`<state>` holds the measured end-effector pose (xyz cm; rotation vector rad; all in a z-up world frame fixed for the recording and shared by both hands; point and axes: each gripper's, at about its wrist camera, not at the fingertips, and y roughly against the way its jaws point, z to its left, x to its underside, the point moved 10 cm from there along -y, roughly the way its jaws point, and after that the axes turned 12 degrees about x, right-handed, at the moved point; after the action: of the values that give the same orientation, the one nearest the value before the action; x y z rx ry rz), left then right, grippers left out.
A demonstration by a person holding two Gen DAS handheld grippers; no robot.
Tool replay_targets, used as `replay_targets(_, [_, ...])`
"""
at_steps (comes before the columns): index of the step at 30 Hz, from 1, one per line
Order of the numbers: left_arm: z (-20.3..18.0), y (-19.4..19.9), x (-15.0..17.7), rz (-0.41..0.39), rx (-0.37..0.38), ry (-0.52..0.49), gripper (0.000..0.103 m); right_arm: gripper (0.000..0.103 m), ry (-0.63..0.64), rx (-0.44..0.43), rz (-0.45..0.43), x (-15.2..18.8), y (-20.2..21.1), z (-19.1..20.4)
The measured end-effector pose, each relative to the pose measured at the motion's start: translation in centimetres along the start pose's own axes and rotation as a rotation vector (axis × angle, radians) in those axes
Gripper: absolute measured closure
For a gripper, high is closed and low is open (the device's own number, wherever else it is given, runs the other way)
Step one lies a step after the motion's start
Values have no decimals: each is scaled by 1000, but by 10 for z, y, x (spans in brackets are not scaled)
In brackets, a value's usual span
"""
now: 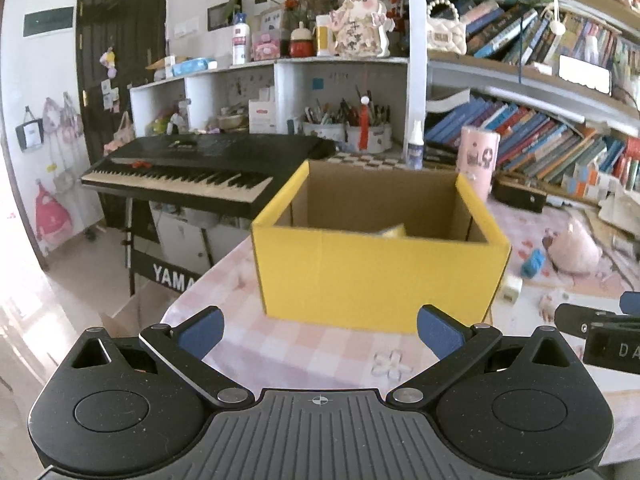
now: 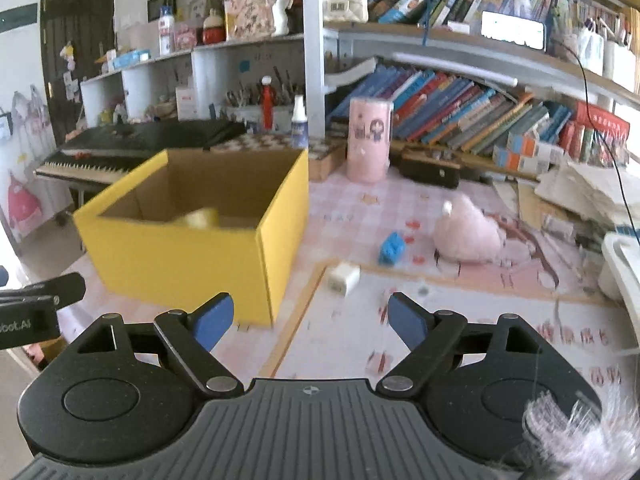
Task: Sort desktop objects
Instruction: 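Withdraw both open tools from the box back over the table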
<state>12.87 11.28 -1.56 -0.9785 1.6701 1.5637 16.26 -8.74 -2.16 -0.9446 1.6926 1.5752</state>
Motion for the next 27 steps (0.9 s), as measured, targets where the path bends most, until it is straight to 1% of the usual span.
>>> replay_targets(3, [5,6,9,18,-14,4,0,19,2,-3,22,12,6,4])
replay_targets(8, [12,13,20,43,-34,14,0,18,-4,-4,38,23,14,9])
replay_targets(15, [11,22,31,61,-16,15,0,17,4,-16,75,38,24,15])
replay_targets(23, [2,28,38,68,9,0,0,13,14,-20,78,47,35,15])
replay_targets(27, [-3,26,43,88,18,-6,0,12,28,-15,83,52,40,14])
